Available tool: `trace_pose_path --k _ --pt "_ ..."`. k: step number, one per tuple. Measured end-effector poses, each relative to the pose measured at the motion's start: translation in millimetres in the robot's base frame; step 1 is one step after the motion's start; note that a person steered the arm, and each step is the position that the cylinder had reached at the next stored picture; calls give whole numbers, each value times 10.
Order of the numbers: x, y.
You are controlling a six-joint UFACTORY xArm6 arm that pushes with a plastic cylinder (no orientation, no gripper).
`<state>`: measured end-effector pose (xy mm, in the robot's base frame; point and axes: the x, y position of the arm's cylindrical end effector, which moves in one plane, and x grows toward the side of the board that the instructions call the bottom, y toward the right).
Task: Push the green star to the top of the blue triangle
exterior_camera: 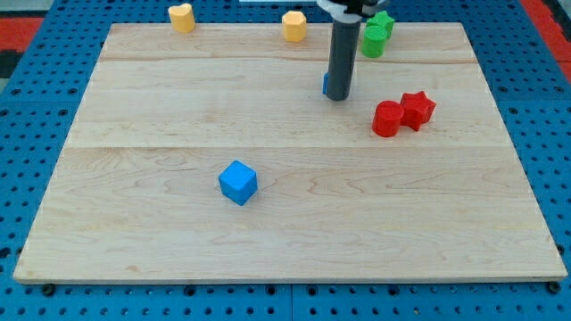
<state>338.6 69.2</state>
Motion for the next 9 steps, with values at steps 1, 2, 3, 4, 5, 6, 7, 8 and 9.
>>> trace_pose_path --k 1,2,3,4,5,6,7,8,9 --pt "-293 1" --pt "-309 296" --pt "-489 919" --pt "-1011 1197" --pt "-1472 1191" --pt "-1472 1155" --pt "-1474 834" --pt "-1454 809" --pt "-1280 728"
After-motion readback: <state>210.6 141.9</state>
